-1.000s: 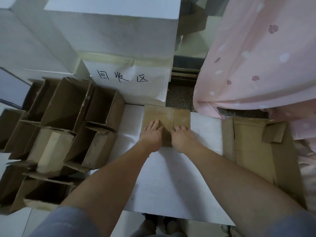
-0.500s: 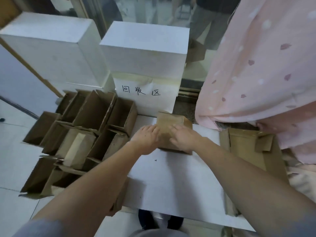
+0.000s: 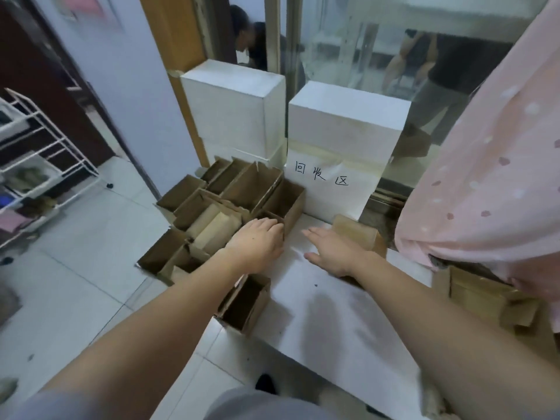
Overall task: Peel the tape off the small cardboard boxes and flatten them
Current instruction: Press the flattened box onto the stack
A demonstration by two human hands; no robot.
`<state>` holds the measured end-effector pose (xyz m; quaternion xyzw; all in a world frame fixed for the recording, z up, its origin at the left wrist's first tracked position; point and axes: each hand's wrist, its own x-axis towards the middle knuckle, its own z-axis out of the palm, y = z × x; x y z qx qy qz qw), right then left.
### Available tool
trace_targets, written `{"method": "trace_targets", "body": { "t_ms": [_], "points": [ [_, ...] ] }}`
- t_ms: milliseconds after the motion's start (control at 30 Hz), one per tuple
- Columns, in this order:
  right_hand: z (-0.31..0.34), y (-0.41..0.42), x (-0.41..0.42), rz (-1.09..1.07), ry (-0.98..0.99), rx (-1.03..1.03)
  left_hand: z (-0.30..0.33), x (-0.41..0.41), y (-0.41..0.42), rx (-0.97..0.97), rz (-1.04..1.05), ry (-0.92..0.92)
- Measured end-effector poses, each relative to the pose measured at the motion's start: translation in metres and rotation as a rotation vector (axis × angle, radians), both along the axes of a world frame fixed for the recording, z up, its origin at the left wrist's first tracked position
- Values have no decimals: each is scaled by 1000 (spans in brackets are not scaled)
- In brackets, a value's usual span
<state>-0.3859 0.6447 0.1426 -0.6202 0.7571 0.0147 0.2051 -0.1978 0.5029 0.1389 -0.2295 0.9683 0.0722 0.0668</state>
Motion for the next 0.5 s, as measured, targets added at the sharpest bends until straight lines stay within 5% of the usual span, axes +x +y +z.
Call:
{"method": "trace_targets", "body": {
  "t_ms": [300,500],
  "points": [
    [-26,3,74,149,-90,112,-13,101,53,72,337,-21],
    [-51,9,112,52,-165,198,-40,128,68,154,424,-83]
  ]
}}
